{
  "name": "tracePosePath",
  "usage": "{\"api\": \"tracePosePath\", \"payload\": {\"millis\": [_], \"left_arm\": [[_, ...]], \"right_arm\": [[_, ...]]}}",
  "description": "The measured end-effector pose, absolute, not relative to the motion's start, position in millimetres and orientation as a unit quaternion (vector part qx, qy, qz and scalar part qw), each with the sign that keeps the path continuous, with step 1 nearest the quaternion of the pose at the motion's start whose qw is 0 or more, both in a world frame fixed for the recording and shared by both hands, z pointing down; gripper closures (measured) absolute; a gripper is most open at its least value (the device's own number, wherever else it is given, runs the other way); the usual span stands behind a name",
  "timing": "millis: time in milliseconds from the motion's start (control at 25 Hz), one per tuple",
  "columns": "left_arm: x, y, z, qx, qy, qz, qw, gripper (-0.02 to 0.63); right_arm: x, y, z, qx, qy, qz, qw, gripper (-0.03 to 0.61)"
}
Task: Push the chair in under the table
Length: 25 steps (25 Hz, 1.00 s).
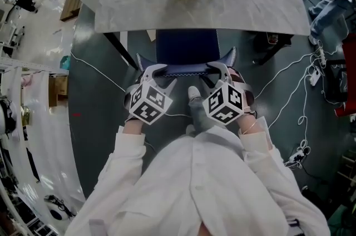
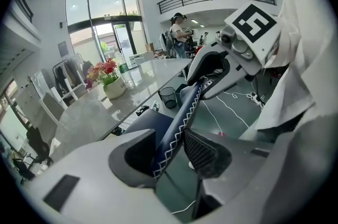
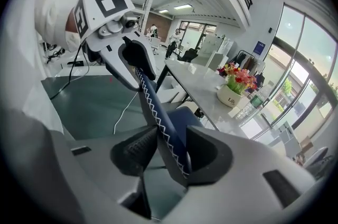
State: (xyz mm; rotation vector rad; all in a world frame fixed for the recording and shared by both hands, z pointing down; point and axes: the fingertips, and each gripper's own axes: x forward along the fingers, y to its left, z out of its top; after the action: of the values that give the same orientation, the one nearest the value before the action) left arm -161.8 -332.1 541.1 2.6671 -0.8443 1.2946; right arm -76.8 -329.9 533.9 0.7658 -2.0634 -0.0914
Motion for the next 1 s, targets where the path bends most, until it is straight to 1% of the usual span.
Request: {"api": "tracePosePath", "payload": {"millis": [120,320,560,880,1000], "left_arm": [[-163,-331,539,0.861,-0.280,0.424,0.025,0.451],[-163,-329,526,0.865,-0.293,0.406,0.018,0.423],[-162,-310,503,0.875,-0.292,0.387,0.018,0.420],[-155,-265,453,0.896,-0.314,0.314,0.024,0.422],[-154,-245,437,0.902,-0.322,0.287,0.027,0.422]], "right_arm": [[-81,-327,526,0.310,-0.839,-0.041,0.445,0.420],[-84,-320,517,0.314,-0.843,-0.045,0.433,0.420],[-83,-304,489,0.336,-0.852,-0.037,0.399,0.420],[-91,-254,455,0.359,-0.857,-0.061,0.365,0.420],[-91,-234,440,0.372,-0.861,-0.060,0.342,0.420]]}}
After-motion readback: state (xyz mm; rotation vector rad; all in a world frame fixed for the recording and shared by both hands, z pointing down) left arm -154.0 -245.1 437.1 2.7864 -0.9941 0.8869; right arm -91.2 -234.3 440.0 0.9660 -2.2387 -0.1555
